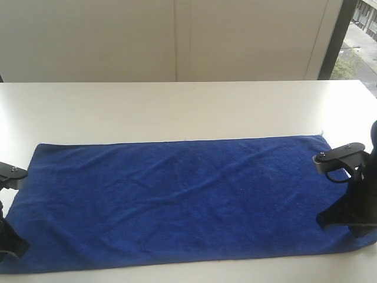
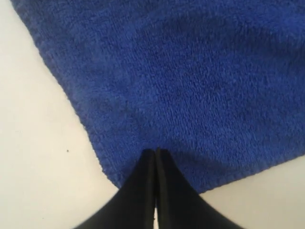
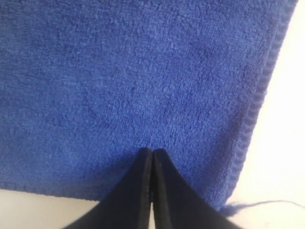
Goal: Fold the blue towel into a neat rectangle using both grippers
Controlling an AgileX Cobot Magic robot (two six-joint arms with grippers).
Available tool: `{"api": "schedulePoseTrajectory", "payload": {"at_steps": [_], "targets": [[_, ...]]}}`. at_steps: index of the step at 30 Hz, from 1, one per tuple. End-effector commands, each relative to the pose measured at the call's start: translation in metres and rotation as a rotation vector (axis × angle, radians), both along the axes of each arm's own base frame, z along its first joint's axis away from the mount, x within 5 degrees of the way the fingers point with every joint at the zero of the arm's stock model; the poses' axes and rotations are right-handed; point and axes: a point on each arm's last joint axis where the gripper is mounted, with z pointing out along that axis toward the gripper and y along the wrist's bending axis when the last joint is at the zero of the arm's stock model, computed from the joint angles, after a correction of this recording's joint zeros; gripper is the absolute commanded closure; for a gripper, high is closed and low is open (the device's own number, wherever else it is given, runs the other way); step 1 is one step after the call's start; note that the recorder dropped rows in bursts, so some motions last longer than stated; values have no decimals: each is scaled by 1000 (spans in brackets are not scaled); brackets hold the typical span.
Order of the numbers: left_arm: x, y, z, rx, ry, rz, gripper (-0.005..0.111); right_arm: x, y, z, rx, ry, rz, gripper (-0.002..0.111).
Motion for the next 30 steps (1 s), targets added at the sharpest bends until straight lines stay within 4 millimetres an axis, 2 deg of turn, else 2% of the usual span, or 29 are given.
{"api": "schedulePoseTrajectory", "payload": {"at_steps": [1, 9, 13, 16, 19, 25, 30], "targets": [[-8, 3, -2, 38, 68, -30, 107, -2, -3, -1, -6, 6, -6, 108], [-9, 4, -1, 50, 84, -36, 107, -2, -3, -1, -6, 6, -6, 108], [2, 1, 17, 17, -32, -18, 107, -1, -3, -1, -6, -5, -5, 108], [7, -2, 22, -22, -121, 7, 107, -1, -3, -1, -6, -5, -5, 108], [9, -3, 19, -33, -130, 18, 107, 0, -3, -1, -5, -17, -3, 108], [-1, -2, 0, -22, -61, 19, 107, 1, -3, -1, -4, -30, -2, 108], [-5, 0, -2, -5, -28, 0, 107, 1, -3, -1, -4, -27, -2, 108]]}}
